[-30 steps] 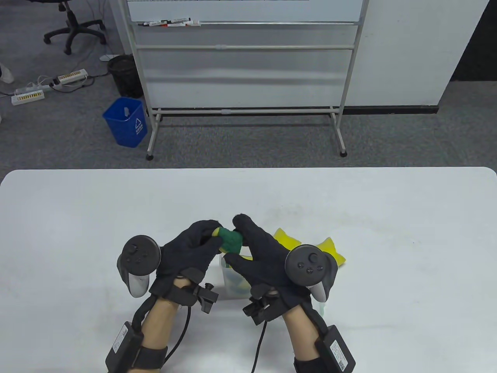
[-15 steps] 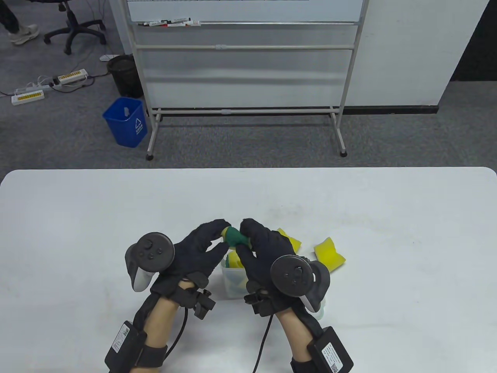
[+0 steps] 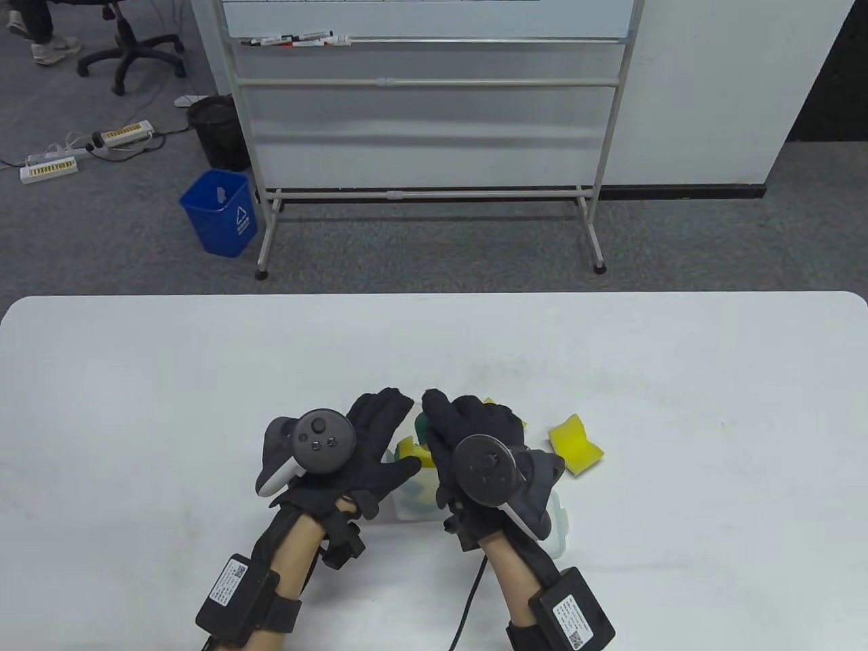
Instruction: Squeeze sponges into plastic airtight container
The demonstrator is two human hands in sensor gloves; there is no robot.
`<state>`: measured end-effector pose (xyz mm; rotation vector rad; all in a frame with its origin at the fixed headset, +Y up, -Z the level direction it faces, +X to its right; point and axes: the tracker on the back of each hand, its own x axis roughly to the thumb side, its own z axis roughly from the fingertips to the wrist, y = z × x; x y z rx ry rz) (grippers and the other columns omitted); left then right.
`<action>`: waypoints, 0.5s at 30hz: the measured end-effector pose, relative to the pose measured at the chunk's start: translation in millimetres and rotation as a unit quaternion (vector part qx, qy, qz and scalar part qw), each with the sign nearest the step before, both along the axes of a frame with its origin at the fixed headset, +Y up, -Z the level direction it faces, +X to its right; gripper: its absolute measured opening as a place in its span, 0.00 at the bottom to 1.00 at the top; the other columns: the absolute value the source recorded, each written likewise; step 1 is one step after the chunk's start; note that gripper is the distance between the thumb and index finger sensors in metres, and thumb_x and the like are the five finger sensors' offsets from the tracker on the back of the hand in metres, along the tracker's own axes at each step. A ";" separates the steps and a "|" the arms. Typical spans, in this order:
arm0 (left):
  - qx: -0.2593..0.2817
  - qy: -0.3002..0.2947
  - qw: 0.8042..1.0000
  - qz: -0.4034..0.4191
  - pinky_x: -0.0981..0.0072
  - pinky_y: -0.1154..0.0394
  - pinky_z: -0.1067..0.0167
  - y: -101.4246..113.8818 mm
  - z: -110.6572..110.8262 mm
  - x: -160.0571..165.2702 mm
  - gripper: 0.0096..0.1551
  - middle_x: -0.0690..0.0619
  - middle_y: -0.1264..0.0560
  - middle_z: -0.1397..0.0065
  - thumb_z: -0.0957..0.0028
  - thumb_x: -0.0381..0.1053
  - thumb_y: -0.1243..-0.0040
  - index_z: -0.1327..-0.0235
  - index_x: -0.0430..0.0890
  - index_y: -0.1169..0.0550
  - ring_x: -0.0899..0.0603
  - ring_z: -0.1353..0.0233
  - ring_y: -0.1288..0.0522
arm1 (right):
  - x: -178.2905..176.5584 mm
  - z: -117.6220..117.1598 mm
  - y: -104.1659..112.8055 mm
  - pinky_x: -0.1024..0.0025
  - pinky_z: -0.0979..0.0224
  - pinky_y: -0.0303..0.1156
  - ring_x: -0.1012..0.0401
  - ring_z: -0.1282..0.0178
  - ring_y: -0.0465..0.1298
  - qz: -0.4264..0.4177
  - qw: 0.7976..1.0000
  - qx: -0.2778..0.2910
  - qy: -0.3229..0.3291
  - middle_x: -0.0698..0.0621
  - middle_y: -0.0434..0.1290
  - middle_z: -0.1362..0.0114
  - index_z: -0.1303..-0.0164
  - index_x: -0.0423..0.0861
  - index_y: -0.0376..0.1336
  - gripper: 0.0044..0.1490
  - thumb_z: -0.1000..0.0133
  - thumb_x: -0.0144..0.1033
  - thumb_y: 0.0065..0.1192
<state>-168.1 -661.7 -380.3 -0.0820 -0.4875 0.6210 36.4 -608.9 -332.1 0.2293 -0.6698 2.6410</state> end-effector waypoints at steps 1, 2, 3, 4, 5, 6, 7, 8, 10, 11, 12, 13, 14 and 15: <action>-0.004 0.000 1.000 0.005 0.28 0.46 0.24 -0.7 -0.4 -0.3 0.51 0.50 0.53 0.10 0.48 0.70 0.42 0.18 0.54 0.49 0.34 0.13 0.55 | -2.5 0.3 -0.5 0.42 0.25 0.67 0.53 0.39 0.82 0.019 1.000 0.004 -0.004 0.53 0.80 0.40 0.29 0.54 0.70 0.38 0.53 0.41 0.80; -0.005 -0.001 1.000 0.005 0.29 0.46 0.24 -1.1 -0.8 -0.7 0.51 0.50 0.53 0.10 0.48 0.70 0.42 0.18 0.54 0.49 0.34 0.13 0.55 | -5.0 0.5 -1.1 0.42 0.24 0.67 0.54 0.40 0.82 0.038 0.999 0.008 -0.009 0.53 0.80 0.41 0.29 0.56 0.67 0.40 0.54 0.41 0.80; -0.005 -0.001 1.000 0.005 0.29 0.46 0.24 -1.3 -1.0 -0.9 0.51 0.50 0.53 0.10 0.48 0.70 0.42 0.18 0.54 0.49 0.34 0.13 0.54 | -7.5 0.7 -1.7 0.42 0.24 0.67 0.54 0.39 0.82 0.057 0.998 0.013 -0.009 0.54 0.80 0.41 0.29 0.57 0.66 0.40 0.54 0.41 0.80; -0.007 -0.001 1.000 0.006 0.29 0.46 0.24 -1.7 -1.3 -1.2 0.51 0.50 0.53 0.10 0.48 0.70 0.42 0.18 0.54 0.50 0.34 0.13 0.54 | -9.4 1.0 -2.4 0.41 0.24 0.66 0.54 0.40 0.82 0.067 0.998 0.020 -0.010 0.55 0.80 0.41 0.31 0.57 0.66 0.39 0.54 0.41 0.80; -0.011 -0.002 1.000 0.009 0.29 0.46 0.24 -1.7 -1.3 -1.1 0.51 0.50 0.53 0.10 0.48 0.70 0.42 0.18 0.54 0.50 0.34 0.13 0.54 | -11.5 0.7 -3.5 0.41 0.23 0.66 0.54 0.39 0.82 0.079 0.997 0.022 -0.010 0.55 0.80 0.41 0.33 0.58 0.67 0.37 0.54 0.41 0.80; -0.012 -0.002 1.000 0.010 0.29 0.46 0.24 -1.9 -1.2 -1.0 0.51 0.51 0.53 0.10 0.48 0.70 0.42 0.18 0.54 0.50 0.34 0.13 0.54 | -13.0 -0.3 -4.8 0.40 0.23 0.65 0.54 0.39 0.82 0.090 0.996 0.017 -0.005 0.55 0.80 0.41 0.35 0.58 0.69 0.34 0.54 0.41 0.80; -0.012 -0.002 1.000 0.010 0.29 0.46 0.24 -1.7 -0.9 -0.8 0.51 0.51 0.53 0.10 0.48 0.70 0.42 0.18 0.54 0.50 0.34 0.13 0.54 | -14.3 -1.3 -6.8 0.39 0.22 0.64 0.53 0.36 0.81 0.100 0.995 0.008 -0.002 0.55 0.81 0.41 0.36 0.59 0.70 0.33 0.54 0.41 0.80; -0.012 -0.002 1.000 0.010 0.29 0.46 0.24 -1.7 -0.8 -0.6 0.51 0.51 0.53 0.10 0.48 0.70 0.42 0.18 0.54 0.49 0.34 0.13 0.54 | -14.9 -2.2 -8.7 0.38 0.22 0.63 0.53 0.34 0.81 0.107 0.994 0.007 -0.004 0.55 0.81 0.41 0.37 0.59 0.71 0.32 0.54 0.41 0.80; -0.012 -0.002 1.000 0.011 0.29 0.46 0.24 -1.9 -0.9 -0.7 0.51 0.51 0.53 0.10 0.48 0.69 0.42 0.18 0.54 0.49 0.33 0.13 0.53 | -15.2 -5.0 -12.9 0.37 0.22 0.62 0.53 0.32 0.80 0.112 0.994 0.005 -0.007 0.55 0.81 0.41 0.38 0.59 0.73 0.31 0.54 0.42 0.80; -0.014 -0.003 1.000 0.013 0.29 0.46 0.24 -2.2 -0.9 -0.6 0.51 0.51 0.53 0.10 0.48 0.69 0.42 0.18 0.54 0.49 0.33 0.13 0.53 | -15.0 -7.3 -15.8 0.36 0.21 0.61 0.53 0.30 0.79 0.113 0.994 -0.003 -0.007 0.55 0.81 0.40 0.39 0.59 0.73 0.30 0.54 0.41 0.81; -0.016 -0.004 1.000 0.016 0.29 0.45 0.24 -2.6 -1.1 -0.4 0.51 0.51 0.54 0.10 0.48 0.69 0.42 0.18 0.54 0.49 0.33 0.14 0.53 | -13.2 -9.1 -17.3 0.36 0.21 0.61 0.53 0.29 0.79 0.105 0.994 -0.012 -0.008 0.55 0.81 0.40 0.40 0.59 0.74 0.29 0.54 0.42 0.80; -0.017 -0.004 1.000 0.019 0.29 0.45 0.24 -2.6 -0.9 -0.3 0.51 0.51 0.54 0.10 0.48 0.69 0.42 0.18 0.54 0.49 0.33 0.13 0.53 | -10.4 -10.7 -18.5 0.36 0.21 0.60 0.53 0.29 0.78 0.078 0.997 -0.014 -0.004 0.55 0.82 0.41 0.40 0.58 0.74 0.29 0.54 0.42 0.80; -0.019 -0.004 1.000 0.020 0.29 0.45 0.24 -2.6 -0.9 -0.4 0.50 0.51 0.54 0.10 0.48 0.69 0.42 0.18 0.54 0.49 0.33 0.13 0.53 | -8.9 -12.0 -19.3 0.35 0.21 0.60 0.53 0.28 0.78 0.067 0.998 -0.017 -0.004 0.55 0.82 0.41 0.41 0.58 0.74 0.29 0.55 0.42 0.81; -0.020 -0.005 1.000 0.021 0.29 0.45 0.24 -2.5 -0.8 -0.3 0.50 0.52 0.54 0.10 0.48 0.69 0.42 0.18 0.54 0.49 0.33 0.13 0.52 | -7.1 -13.1 -20.2 0.35 0.21 0.60 0.53 0.28 0.77 0.062 0.998 -0.023 -0.006 0.55 0.82 0.41 0.41 0.58 0.75 0.29 0.55 0.42 0.81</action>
